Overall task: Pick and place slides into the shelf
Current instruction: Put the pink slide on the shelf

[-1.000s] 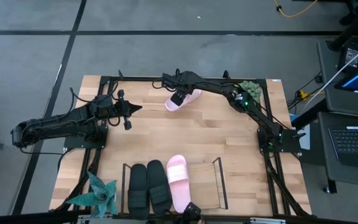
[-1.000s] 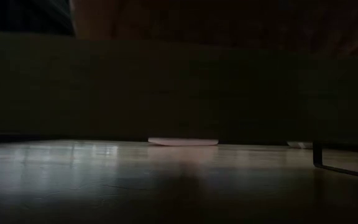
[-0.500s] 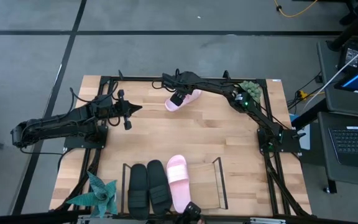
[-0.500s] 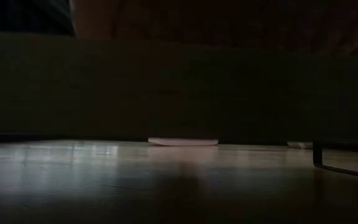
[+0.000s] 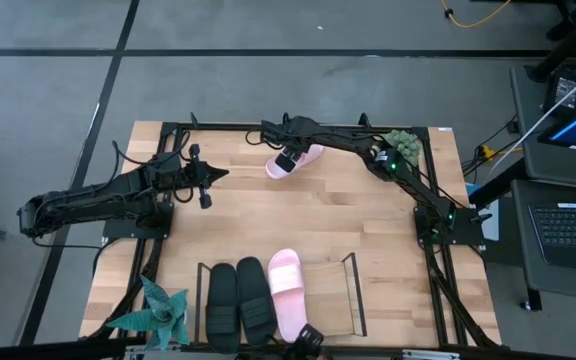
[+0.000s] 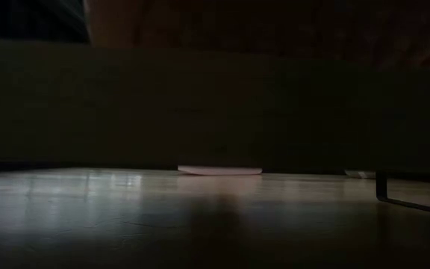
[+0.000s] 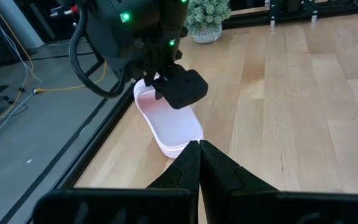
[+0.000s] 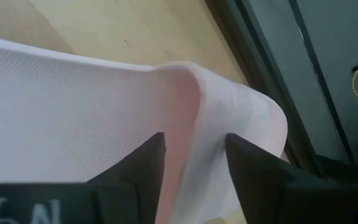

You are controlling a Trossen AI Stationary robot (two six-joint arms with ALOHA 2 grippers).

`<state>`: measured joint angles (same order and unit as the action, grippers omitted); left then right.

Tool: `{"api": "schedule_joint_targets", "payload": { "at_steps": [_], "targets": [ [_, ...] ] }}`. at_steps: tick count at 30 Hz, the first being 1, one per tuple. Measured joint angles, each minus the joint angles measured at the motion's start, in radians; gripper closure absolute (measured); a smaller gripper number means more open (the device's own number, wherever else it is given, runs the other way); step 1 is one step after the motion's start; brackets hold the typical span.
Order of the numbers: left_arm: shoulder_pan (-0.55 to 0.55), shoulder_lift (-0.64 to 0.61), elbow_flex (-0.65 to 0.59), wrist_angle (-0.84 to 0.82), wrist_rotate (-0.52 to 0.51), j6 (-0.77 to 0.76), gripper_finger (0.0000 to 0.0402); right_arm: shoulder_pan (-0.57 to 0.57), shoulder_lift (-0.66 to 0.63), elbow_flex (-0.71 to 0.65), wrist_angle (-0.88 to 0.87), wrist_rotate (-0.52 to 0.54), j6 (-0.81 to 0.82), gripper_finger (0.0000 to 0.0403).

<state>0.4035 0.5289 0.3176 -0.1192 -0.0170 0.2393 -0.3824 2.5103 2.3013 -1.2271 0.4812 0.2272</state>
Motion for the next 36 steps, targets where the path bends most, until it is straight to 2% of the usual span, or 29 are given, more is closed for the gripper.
{"api": "schedule_joint_targets", "payload": {
  "at_steps": [7, 15, 23, 29, 36],
  "targets": [
    [0.000, 0.000, 0.000, 0.000, 0.000, 0.000, 0.0401, 0.000, 0.000, 0.000, -0.001, 0.001, 0.002, 0.0277],
    [0.000, 0.000, 0.000, 0.000, 0.000, 0.000, 0.0401, 0.009, -0.002, 0.001, -0.005, -0.008, -0.026, 0.0386],
    [0.000, 0.000, 0.000, 0.000, 0.000, 0.000, 0.0401, 0.017, -0.004, 0.017, -0.011, -0.020, -0.018, 0.0390],
    [0.000, 0.000, 0.000, -0.001, 0.000, -0.001, 0.0401, 0.029, -0.038, 0.047, -0.006, -0.127, -0.018, 0.0390],
    [0.000, 0.000, 0.000, -0.001, 0.000, -0.001, 0.0401, 0.050, -0.085, 0.051, -0.015, -0.134, -0.044, 0.0391]
  ]
}}
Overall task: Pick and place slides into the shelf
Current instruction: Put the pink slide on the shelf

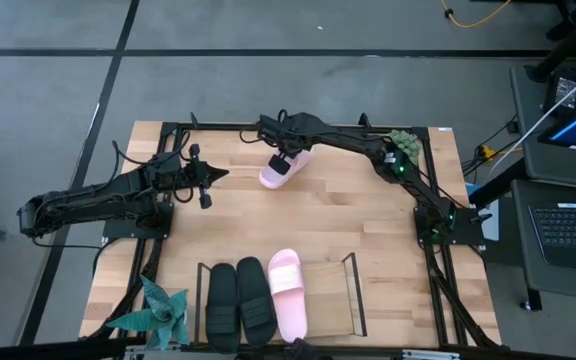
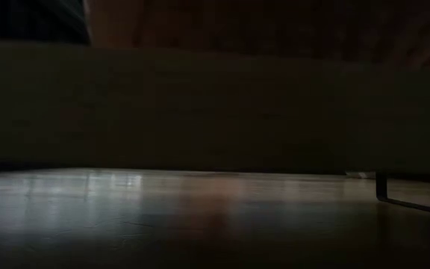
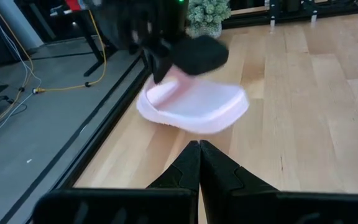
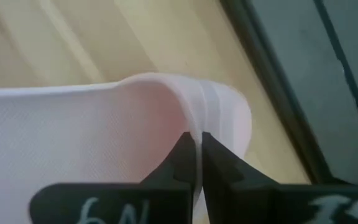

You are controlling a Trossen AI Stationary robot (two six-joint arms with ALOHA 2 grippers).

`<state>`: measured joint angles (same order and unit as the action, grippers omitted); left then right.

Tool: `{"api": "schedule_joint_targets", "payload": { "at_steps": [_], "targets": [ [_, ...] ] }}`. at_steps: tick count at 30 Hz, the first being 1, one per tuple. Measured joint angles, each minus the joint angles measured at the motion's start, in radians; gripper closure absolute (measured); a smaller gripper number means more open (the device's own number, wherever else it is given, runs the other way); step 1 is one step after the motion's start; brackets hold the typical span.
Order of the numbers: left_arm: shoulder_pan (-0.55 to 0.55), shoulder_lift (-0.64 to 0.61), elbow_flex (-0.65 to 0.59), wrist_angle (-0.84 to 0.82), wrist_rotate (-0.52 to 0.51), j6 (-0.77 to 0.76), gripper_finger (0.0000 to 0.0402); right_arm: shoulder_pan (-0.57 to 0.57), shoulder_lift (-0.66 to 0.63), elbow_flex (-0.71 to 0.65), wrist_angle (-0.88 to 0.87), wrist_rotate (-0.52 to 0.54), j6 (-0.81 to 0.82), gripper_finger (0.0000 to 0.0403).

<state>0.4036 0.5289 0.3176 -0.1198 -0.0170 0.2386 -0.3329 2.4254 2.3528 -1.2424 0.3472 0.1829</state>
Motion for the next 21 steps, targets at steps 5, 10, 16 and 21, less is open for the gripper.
{"api": "schedule_joint_targets", "payload": {
  "at_steps": [5, 10, 16, 21],
  "targets": [
    [0.000, 0.000, 0.000, 0.000, 0.000, -0.001, 0.0401, 0.015, -0.069, 0.003, 0.016, 0.000, -0.032, 0.0391],
    [0.000, 0.000, 0.000, -0.001, 0.000, -0.001, 0.0401, 0.030, -0.160, 0.003, 0.008, 0.019, -0.093, 0.0391],
    [0.000, 0.000, 0.000, -0.001, 0.000, -0.001, 0.0401, 0.058, -0.278, 0.003, -0.093, 0.049, -0.144, 0.0391],
    [0.000, 0.000, 0.000, 0.000, 0.000, 0.000, 0.0401, 0.104, -0.342, 0.003, -0.210, 0.159, -0.219, 0.0391]
  ]
}}
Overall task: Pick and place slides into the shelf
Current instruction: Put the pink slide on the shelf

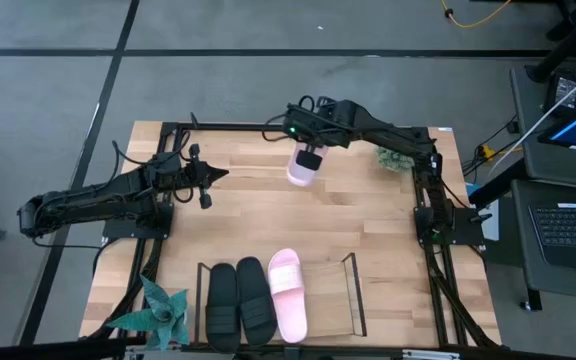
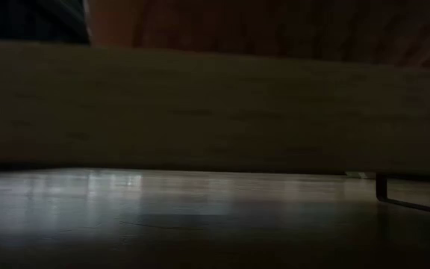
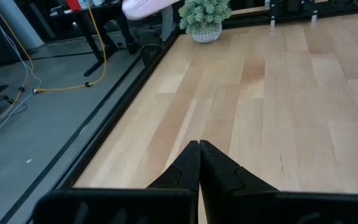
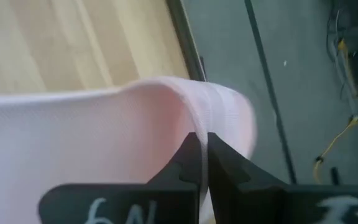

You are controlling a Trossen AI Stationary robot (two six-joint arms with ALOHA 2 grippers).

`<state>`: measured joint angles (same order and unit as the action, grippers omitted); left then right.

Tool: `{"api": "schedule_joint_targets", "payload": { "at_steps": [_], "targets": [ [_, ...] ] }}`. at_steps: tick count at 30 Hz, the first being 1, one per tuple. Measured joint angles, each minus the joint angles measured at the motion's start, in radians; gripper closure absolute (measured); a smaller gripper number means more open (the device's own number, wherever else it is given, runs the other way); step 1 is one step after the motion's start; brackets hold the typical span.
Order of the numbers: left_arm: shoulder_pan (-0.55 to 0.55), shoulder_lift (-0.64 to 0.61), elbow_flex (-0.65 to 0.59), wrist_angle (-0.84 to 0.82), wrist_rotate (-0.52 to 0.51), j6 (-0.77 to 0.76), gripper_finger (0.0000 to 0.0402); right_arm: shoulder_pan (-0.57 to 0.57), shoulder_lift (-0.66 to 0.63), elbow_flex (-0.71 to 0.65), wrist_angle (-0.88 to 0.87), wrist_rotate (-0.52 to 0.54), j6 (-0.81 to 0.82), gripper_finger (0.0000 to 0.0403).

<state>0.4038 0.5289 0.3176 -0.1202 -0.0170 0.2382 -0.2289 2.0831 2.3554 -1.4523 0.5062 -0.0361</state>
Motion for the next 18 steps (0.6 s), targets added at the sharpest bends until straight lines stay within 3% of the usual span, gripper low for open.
{"api": "schedule_joint_targets", "payload": {
  "at_steps": [10, 18],
  "targets": [
    [0.000, 0.000, 0.000, 0.000, 0.000, 0.000, 0.0401, 0.125, -0.026, 0.000, -0.074, 0.039, -0.099, 0.0391],
    [0.000, 0.000, 0.000, -0.001, 0.000, 0.000, 0.0401, 0.233, -0.027, -0.010, -0.118, 0.075, -0.047, 0.0391]
  ]
}}
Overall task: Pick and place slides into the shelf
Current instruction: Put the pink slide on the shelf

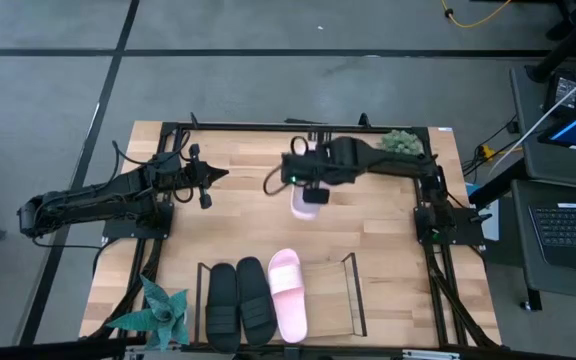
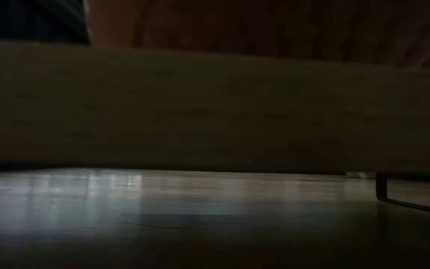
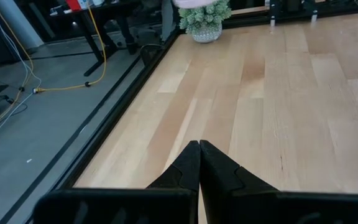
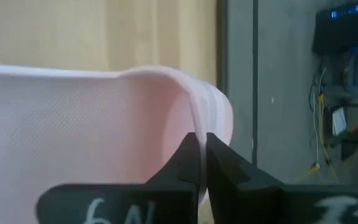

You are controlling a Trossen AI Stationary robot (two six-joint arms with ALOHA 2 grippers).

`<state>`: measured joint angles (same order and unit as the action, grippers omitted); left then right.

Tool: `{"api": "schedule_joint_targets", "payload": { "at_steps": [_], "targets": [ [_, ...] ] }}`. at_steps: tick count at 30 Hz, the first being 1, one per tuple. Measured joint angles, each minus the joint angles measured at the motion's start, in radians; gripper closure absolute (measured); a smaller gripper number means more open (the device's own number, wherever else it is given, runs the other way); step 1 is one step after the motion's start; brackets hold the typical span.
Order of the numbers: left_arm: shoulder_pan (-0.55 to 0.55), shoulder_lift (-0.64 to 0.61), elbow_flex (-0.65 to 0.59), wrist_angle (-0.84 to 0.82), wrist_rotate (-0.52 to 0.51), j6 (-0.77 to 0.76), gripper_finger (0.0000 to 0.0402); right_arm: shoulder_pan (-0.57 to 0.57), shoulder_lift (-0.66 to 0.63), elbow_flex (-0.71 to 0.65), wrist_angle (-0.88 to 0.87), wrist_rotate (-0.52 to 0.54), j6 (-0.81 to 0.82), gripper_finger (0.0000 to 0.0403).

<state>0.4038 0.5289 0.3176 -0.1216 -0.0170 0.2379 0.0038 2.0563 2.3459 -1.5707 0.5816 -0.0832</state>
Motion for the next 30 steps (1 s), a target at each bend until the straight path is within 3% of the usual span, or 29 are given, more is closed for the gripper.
{"api": "schedule_joint_targets", "payload": {
  "at_steps": [15, 30],
  "targets": [
    [0.000, 0.000, 0.000, 0.000, 0.000, 0.000, 0.0401, 0.250, -0.021, -0.020, -0.001, 0.002, 0.206, 0.0391],
    [0.000, 0.000, 0.000, 0.001, 0.000, 0.006, 0.0401, 0.456, -0.020, -0.332, 0.000, 0.054, 0.569, 0.0391]
  ]
}}
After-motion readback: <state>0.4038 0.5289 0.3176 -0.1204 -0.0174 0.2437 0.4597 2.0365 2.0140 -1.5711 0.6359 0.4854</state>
